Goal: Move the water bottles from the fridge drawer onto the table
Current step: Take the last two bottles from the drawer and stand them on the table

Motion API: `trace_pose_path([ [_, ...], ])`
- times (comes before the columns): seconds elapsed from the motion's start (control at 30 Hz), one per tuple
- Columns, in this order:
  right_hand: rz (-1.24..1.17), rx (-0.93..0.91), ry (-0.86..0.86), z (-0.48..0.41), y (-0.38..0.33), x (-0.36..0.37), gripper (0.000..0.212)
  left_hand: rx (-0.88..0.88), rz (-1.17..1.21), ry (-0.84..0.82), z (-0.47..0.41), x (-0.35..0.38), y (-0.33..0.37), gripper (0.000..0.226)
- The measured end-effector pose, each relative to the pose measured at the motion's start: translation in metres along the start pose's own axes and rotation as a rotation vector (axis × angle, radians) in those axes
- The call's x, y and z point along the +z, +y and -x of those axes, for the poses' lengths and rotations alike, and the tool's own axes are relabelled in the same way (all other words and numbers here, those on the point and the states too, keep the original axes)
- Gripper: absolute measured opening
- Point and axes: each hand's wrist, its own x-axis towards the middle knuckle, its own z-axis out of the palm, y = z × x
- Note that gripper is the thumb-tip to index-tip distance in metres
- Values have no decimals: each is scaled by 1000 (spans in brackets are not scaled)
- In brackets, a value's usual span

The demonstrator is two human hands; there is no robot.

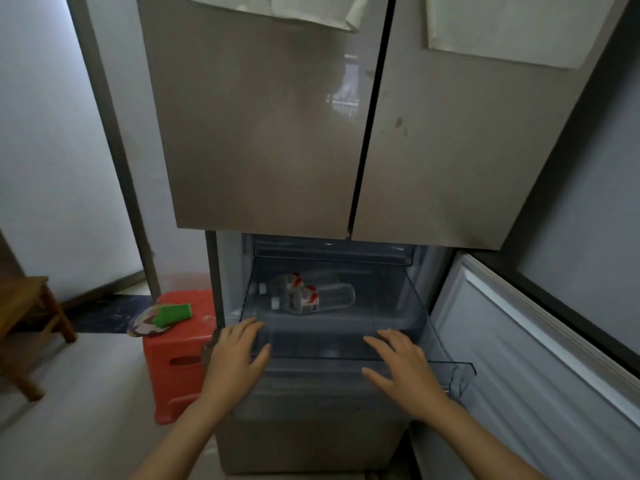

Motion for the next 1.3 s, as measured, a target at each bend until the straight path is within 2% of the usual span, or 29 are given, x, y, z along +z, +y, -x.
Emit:
trace_pose_path([
  [0.13,-12,-52,-41,-48,18,3,99,-62,-61,-19,-31,14,-2,52],
  [0.23,4,-121,-95,-91,30,14,64,-112,-86,-2,-47,26,-3,41],
  [0.3,8,-165,-121,-122,34,24,58,-149,-93,20,-54,32,-7,40],
  [0.47,72,-247,-219,-192,30,53,64,-266,-106,42,-56,39,-15,73],
  [0.53,105,-278,-241,-218,22,64,66,-306,-102,67,-56,40,-16,74],
  [0.67,116,-340,-164,-258,7,85,73,-322,-146,66,-58,42,-14,76],
  [0.87,241,-294,-219,-290,3,118,81,-367,-74,49,-61,46,-21,80],
  [1.0,326,-255,-152,-294,-4,123,70,-339,-14,-16,-60,45,-23,81],
  [1.03,332,-256,-132,-295,-6,123,65,-336,3,-31,-60,44,-22,81],
  [1.1,352,-303,12,-299,-9,123,55,-324,53,-52,-63,42,-20,79],
  [1.17,421,-321,14,-294,-5,121,54,-295,76,-92,-71,38,-19,76],
  [1.3,357,-342,36,-260,15,99,66,-226,-79,-271,-114,44,-22,39],
])
